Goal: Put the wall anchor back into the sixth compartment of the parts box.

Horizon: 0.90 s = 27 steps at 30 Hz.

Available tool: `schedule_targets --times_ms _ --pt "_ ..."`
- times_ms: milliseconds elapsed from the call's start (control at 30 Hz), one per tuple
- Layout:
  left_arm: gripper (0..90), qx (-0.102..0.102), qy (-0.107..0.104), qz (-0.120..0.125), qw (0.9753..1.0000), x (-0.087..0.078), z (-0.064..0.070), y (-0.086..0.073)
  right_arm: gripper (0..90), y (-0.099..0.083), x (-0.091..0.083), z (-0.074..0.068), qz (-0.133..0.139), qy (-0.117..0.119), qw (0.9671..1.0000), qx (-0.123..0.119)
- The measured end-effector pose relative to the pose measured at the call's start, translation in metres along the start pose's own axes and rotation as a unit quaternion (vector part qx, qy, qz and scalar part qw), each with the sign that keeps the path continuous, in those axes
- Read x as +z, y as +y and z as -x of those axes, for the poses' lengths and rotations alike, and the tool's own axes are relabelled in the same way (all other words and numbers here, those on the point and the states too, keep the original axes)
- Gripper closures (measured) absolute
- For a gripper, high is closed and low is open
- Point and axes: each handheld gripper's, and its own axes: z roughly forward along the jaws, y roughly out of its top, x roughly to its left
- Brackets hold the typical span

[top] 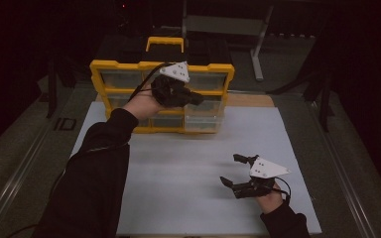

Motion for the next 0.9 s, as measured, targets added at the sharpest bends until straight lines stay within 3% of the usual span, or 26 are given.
schedule_targets --times_ms 367,633,900 --pt "83.4 -0.034 0.0 -0.028 0.999 0.024 -0.015 -0.003 14.1 -0.001 0.0 0.001 0.001 0.0 1.0 -0.001" --pt "83.3 -0.049 -0.007 -0.083 0.9953 0.045 -0.017 -0.007 14.1 -0.001 -0.001 0.001 0.001 0.0 1.0 0.001" --pt "82.6 -0.061 -0.006 -0.116 0.9914 0.055 -0.018 -0.01 14.1 -0.001 -0.001 0.001 -0.001 0.001 1.0 0.001"
